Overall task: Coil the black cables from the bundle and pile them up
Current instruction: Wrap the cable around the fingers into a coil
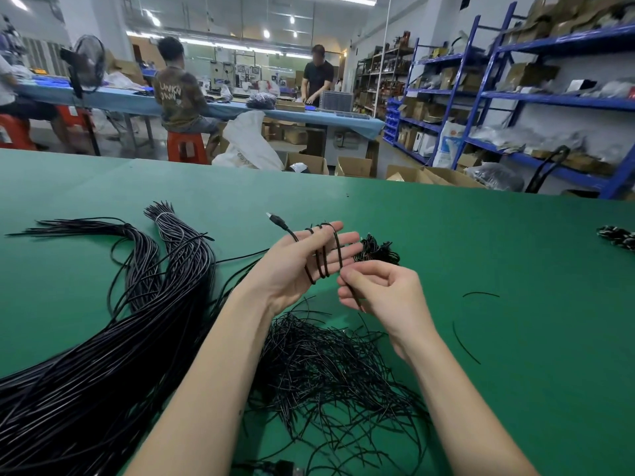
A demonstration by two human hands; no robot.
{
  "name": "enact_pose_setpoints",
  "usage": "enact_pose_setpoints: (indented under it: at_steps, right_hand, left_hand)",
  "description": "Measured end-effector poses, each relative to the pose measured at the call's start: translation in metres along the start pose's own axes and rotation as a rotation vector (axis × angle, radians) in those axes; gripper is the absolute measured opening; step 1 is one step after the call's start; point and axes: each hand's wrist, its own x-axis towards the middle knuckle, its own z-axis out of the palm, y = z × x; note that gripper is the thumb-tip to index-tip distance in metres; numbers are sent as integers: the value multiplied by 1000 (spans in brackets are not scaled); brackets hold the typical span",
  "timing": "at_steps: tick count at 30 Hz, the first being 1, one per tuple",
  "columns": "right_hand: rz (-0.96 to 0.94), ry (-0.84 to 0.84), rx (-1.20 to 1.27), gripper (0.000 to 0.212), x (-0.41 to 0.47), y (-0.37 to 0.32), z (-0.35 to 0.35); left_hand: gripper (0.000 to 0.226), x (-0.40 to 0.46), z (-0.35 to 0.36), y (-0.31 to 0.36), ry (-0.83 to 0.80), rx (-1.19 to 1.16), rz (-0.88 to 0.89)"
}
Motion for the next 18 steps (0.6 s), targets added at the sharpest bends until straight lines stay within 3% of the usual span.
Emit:
enact_pose_setpoints:
  at_steps: [6,8,11,16,18]
  right_hand:
    - [48,-102,-60,23,0,5,-5]
    - [67,-180,-129,32,6,1,-20]
    - [-23,-224,23,50,18,-15,-38]
    - [-41,-589,-360,57,31,-49,-15]
    - [-64,-639,-458,43,34,-57,-7]
  left_hand:
    - [27,1,1,-9,19,42,-1]
    - [26,-2,-1,-8,-57,99,-30]
    - [26,-9,-3,-6,-237,146,-117]
    - [23,-17,7,-13,-494,291,-224]
    - [25,-20,10,-11,-543,306,-249]
